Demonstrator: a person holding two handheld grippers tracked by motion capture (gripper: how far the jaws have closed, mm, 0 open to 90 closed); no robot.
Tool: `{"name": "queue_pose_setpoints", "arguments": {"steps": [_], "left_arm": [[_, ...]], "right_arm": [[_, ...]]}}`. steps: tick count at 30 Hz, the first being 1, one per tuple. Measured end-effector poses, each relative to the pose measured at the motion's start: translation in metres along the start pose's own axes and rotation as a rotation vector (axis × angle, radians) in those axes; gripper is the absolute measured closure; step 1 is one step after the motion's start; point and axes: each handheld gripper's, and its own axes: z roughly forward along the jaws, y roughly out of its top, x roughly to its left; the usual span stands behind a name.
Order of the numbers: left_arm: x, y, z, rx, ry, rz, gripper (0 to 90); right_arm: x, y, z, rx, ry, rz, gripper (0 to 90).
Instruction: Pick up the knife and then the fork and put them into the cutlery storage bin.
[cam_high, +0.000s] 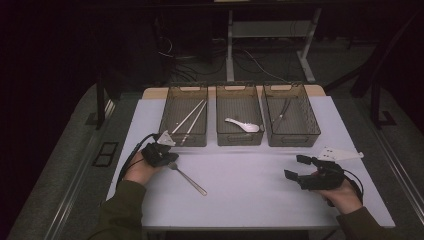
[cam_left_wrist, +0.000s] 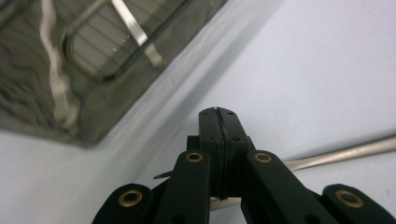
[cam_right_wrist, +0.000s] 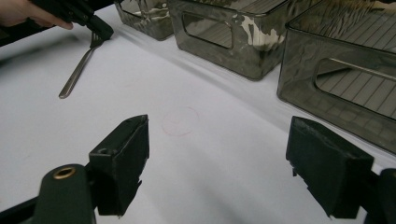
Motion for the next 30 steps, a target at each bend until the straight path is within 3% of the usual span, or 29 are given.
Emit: {"name": "queue_pose_setpoints", "arguments": {"steps": [9,13,15,16,19,22,26,30], "left_arm": [[-0.012,-0.024,-0.021,0.026,-0.016,-0.009,88.9],[-0.018,-0.032,-0.026,0.014,-0.035,-0.011,88.9],[-0.02,-0.033,-0.029,-0.027,-0.045,-0.008,88.8],[-0.021,-0.032,-0.032,-0.058,-0.07,-0.022,88.8],[-0.027,-0.027,-0.041,-0.134,-0.108,0.008,85.1],[-0.036,-0.023,-0.045,-0.167,-0.148,0.059,78.4],[-0.046,-0.021,-0.04,-0.129,-0.177,0.132,69.1],[-0.048,-0.024,-0.033,-0.078,-0.175,0.17,66.3]], "right_arm": [[0.001,0.001,0.001,0.002,0.005,-0.01,21.1],[0.001,0.001,0.002,0.005,0.005,-0.01,21.1],[0.001,0.001,0.002,0.007,0.005,-0.009,21.1],[0.001,0.001,0.002,0.008,0.004,-0.008,21.1],[0.001,0.001,0.002,0.007,0.005,-0.006,21.1],[0.001,0.001,0.002,0.005,0.005,-0.007,21.1],[0.0,0.0,0.002,0.007,0.007,-0.001,21.1],[0.0,0.001,0.001,0.001,0.008,0.003,21.1]]}}
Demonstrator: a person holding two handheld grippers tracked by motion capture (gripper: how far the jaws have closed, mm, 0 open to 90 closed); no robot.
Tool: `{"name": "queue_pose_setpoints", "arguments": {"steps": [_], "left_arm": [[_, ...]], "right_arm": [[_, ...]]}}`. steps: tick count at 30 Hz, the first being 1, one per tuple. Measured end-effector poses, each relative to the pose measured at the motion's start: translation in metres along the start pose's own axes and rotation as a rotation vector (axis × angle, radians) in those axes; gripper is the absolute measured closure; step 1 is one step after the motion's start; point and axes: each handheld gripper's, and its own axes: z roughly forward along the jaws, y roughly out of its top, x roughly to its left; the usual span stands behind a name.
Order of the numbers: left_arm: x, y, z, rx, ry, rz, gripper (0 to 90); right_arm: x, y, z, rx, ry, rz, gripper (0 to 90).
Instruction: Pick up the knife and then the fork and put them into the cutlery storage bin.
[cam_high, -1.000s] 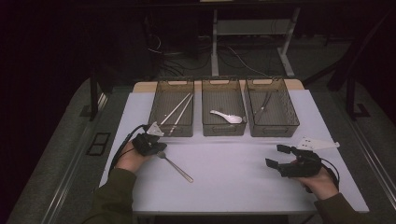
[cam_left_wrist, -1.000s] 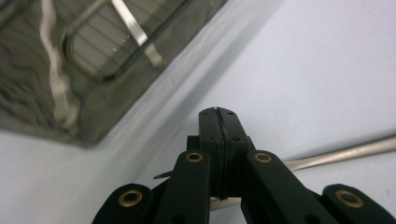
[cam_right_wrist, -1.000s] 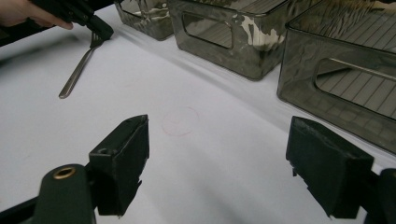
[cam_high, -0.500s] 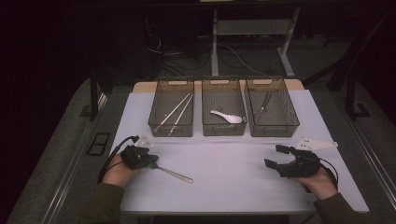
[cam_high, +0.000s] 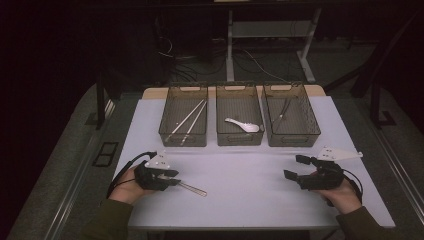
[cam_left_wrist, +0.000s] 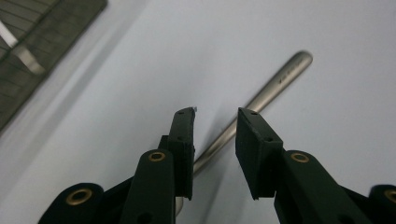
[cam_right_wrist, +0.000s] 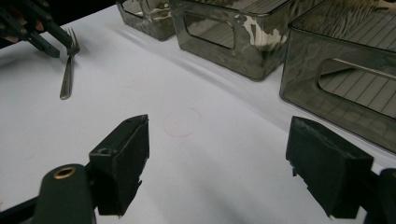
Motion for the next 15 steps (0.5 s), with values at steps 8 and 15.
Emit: {"name": "queue_pose_setpoints", "arguments": {"steps": [8,15], "left_arm": [[0.003,-0.006,0.01,0.044,-0.028,0.009,68.4],[0.0,0.001,0.016,0.029,-0.035,0.008,74.4]], "right_arm": [[-0.001,0.001,0.0,-0.005,0.002,0.005,21.2],[-0.001,0.001,0.0,-0.008,0.0,0.01,21.2]]}}
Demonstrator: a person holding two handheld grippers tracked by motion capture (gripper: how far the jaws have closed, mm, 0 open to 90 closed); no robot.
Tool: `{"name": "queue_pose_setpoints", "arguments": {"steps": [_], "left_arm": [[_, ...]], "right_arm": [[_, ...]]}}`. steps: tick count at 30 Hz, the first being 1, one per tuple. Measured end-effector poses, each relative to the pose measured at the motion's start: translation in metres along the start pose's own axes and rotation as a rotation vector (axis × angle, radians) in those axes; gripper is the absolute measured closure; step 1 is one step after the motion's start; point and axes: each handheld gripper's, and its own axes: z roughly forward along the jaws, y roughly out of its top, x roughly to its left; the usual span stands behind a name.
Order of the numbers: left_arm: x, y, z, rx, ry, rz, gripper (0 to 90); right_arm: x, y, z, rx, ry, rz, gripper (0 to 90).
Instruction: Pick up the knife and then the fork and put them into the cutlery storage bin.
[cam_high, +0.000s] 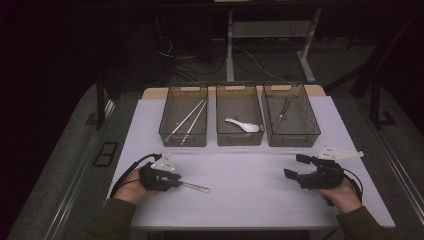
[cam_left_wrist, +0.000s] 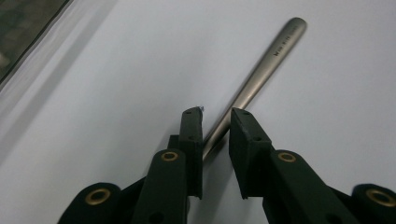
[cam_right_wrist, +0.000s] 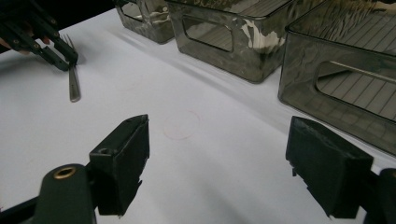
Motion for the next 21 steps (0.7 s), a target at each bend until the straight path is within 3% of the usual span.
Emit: {"name": "queue_pose_setpoints", "arguments": {"steps": [10,16,18,21], "left_arm": [[-0.005,0.01,0.011,-0.041,-0.041,-0.027,80.0],[-0.007,0.012,0.014,-0.052,-0.05,-0.019,81.5],[-0.008,0.012,0.015,-0.041,-0.044,0.007,80.9],[-0.009,0.013,0.015,-0.044,-0.043,0.01,80.5]], "right_arm": [[0.0,0.001,0.0,-0.004,0.002,-0.002,21.2],[0.0,0.001,0.0,-0.006,0.006,0.003,21.4],[0.0,0.001,0.0,-0.007,0.007,0.004,21.4],[0.0,0.001,0.0,-0.008,0.007,0.006,21.4]]}}
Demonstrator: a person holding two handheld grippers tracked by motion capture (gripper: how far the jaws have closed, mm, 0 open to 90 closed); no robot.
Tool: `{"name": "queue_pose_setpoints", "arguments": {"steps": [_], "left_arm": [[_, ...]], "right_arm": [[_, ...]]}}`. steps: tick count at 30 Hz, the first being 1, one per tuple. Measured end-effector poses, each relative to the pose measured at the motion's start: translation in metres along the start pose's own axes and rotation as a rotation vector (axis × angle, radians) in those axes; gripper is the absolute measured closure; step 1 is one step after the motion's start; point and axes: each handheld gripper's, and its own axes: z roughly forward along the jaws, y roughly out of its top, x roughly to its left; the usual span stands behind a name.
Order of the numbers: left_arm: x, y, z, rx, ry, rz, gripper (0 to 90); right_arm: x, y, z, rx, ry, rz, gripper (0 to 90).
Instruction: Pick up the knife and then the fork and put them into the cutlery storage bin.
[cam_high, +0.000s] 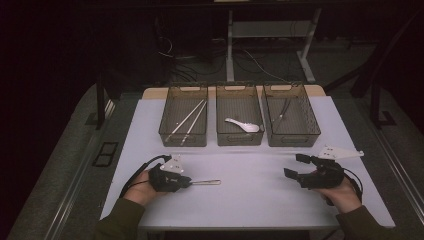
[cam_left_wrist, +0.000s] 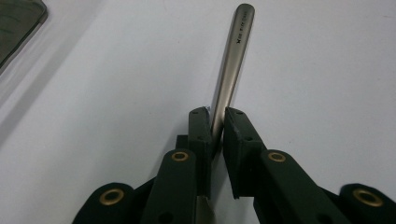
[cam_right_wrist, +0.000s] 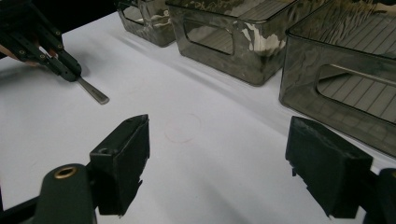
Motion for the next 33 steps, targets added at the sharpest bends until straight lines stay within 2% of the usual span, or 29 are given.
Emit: {"name": "queue_pose_setpoints", "arguments": {"steps": [3,4,5,6,8,10,12,17,23,27,30,33], "left_arm": [[0.001,0.001,0.0,-0.001,-0.027,0.016,82.9],[0.0,0.001,0.001,-0.003,-0.024,0.008,84.1],[0.0,0.002,0.001,0.004,-0.023,0.02,84.1],[0.0,0.002,0.001,-0.001,-0.022,0.003,84.2],[0.001,0.002,0.001,0.004,-0.018,0.002,84.2],[0.0,0.003,0.001,-0.002,-0.008,-0.022,84.3],[0.001,0.003,0.0,-0.005,-0.003,-0.025,84.3],[0.0,0.009,-0.005,-0.043,0.019,-0.041,84.3],[-0.003,0.023,-0.008,-0.086,0.051,-0.023,84.4],[-0.006,0.037,-0.01,-0.141,0.081,-0.04,84.4],[-0.008,0.047,-0.008,-0.163,0.076,-0.036,84.3],[-0.012,0.057,-0.005,-0.183,0.074,-0.031,84.3]], "right_arm": [[0.0,0.0,0.0,0.0,0.0,0.002,21.4],[0.0,0.0,0.0,-0.002,0.001,0.001,21.4],[0.0,0.0,0.0,-0.003,0.001,0.001,21.4],[0.0,0.0,0.0,-0.003,0.0,0.001,21.4],[0.0,0.0,0.0,-0.004,0.001,0.003,21.4],[0.0,0.001,0.0,-0.002,0.004,0.001,21.4],[0.001,0.001,0.0,-0.001,0.005,0.005,21.4],[0.003,0.002,0.002,-0.006,0.011,0.008,21.3],[0.006,0.005,0.007,-0.011,0.021,0.022,21.3],[0.009,0.008,0.012,-0.015,0.041,0.051,20.2],[0.012,0.013,0.016,-0.013,0.07,0.066,19.0],[0.016,0.018,0.022,-0.013,0.075,0.074,18.7]]}}
